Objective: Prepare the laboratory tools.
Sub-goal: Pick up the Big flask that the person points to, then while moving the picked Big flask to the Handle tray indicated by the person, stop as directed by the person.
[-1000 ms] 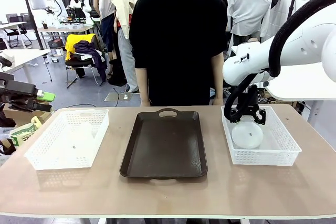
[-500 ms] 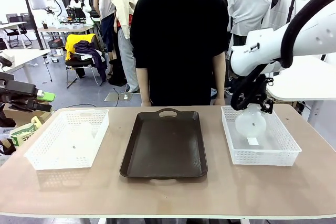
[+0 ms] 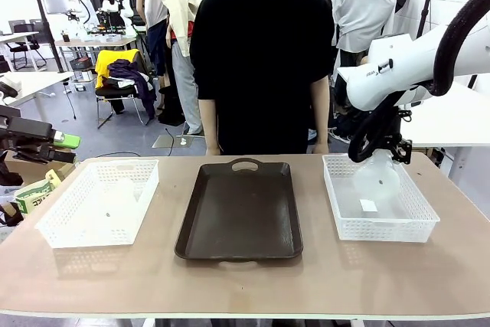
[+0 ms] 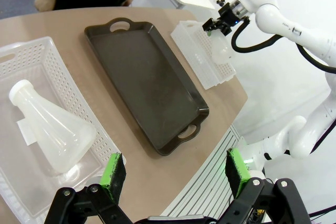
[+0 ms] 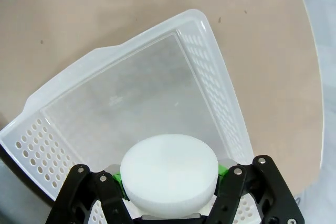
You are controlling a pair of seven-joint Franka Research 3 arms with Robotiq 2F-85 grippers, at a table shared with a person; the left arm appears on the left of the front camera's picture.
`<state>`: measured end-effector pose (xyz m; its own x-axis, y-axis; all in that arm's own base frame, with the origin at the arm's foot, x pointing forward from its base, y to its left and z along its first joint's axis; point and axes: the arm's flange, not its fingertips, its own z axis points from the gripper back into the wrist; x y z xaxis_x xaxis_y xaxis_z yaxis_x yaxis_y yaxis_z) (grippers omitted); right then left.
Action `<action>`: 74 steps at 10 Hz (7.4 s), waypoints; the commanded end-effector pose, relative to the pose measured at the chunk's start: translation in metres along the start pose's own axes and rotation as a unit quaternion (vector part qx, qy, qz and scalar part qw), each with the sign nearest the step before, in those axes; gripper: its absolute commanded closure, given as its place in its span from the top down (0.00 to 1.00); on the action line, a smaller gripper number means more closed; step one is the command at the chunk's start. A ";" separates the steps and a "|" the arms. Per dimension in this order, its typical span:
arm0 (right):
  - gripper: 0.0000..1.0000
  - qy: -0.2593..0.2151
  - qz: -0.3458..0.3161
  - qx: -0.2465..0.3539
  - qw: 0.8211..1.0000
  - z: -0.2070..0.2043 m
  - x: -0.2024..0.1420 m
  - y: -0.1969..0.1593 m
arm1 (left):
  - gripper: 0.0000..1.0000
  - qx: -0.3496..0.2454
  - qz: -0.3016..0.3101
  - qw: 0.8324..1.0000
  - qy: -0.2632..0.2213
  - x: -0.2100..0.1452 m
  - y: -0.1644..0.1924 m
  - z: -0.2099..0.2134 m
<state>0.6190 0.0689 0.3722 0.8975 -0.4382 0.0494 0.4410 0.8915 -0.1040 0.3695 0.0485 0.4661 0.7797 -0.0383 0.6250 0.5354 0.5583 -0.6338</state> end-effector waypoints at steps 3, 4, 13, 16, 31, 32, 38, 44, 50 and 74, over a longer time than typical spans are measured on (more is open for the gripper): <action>0.00 -0.003 -0.002 0.002 1.000 0.003 0.002 -0.001 | 1.00 -0.008 -0.010 1.000 -0.012 -0.001 0.002 -0.001; 0.00 -0.003 -0.002 0.002 1.000 0.003 0.002 -0.001 | 1.00 -0.008 -0.010 1.000 -0.012 -0.001 0.002 -0.001; 0.00 -0.003 -0.002 0.002 1.000 0.003 0.002 -0.001 | 1.00 -0.008 -0.010 1.000 -0.012 -0.001 0.002 -0.001; 0.00 -0.003 -0.002 0.002 1.000 0.003 0.002 -0.001 | 1.00 -0.008 -0.010 1.000 -0.012 -0.001 0.002 -0.001; 0.00 -0.003 -0.002 0.002 1.000 0.003 0.002 -0.001 | 1.00 -0.008 -0.010 1.000 -0.012 -0.001 0.002 -0.001; 0.00 -0.003 -0.002 0.002 1.000 0.003 0.002 -0.001 | 1.00 -0.008 -0.010 1.000 -0.012 -0.001 0.002 -0.001; 0.00 0.000 -0.001 0.001 1.000 0.001 0.001 -0.001 | 1.00 -0.008 -0.010 1.000 -0.012 -0.001 0.002 -0.001; 0.00 0.000 -0.001 0.001 1.000 0.001 0.001 -0.001 | 1.00 -0.008 -0.010 1.000 -0.012 -0.001 0.002 -0.001; 0.00 -0.032 0.025 0.030 0.999 0.029 -0.016 -0.006 | 1.00 -0.008 -0.010 1.000 -0.012 -0.001 0.002 -0.001; 0.00 -0.089 0.487 0.016 0.869 0.041 -0.186 0.325 | 1.00 -0.008 -0.010 1.000 -0.012 -0.001 0.002 -0.001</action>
<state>0.5969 0.4437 0.3722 0.8319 0.5444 0.1080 -0.5268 0.8358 -0.1548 0.3698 0.0479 0.4662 0.7798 -0.0404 0.6247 0.5356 0.5598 -0.6323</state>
